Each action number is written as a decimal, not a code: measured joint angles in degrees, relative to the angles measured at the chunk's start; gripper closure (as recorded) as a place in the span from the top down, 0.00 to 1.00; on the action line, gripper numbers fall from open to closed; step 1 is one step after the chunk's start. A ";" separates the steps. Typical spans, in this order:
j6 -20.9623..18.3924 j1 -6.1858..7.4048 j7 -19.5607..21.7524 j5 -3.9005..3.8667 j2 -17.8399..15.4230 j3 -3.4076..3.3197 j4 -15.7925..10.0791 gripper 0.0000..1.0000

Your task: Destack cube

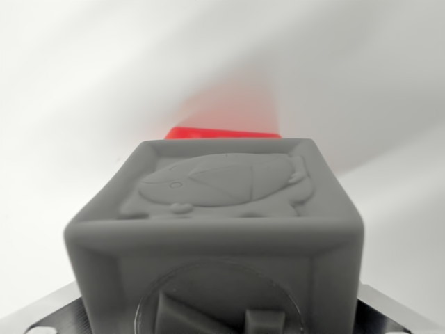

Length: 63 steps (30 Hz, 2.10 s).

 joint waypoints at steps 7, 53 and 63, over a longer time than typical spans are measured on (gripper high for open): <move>-1.68 0.00 -0.22 0.32 -1.93 0.07 -0.25 0.00; -18.86 0.89 -1.99 2.29 -16.98 0.49 1.74 0.00; -18.35 1.86 -2.49 2.29 -14.34 1.10 3.87 0.00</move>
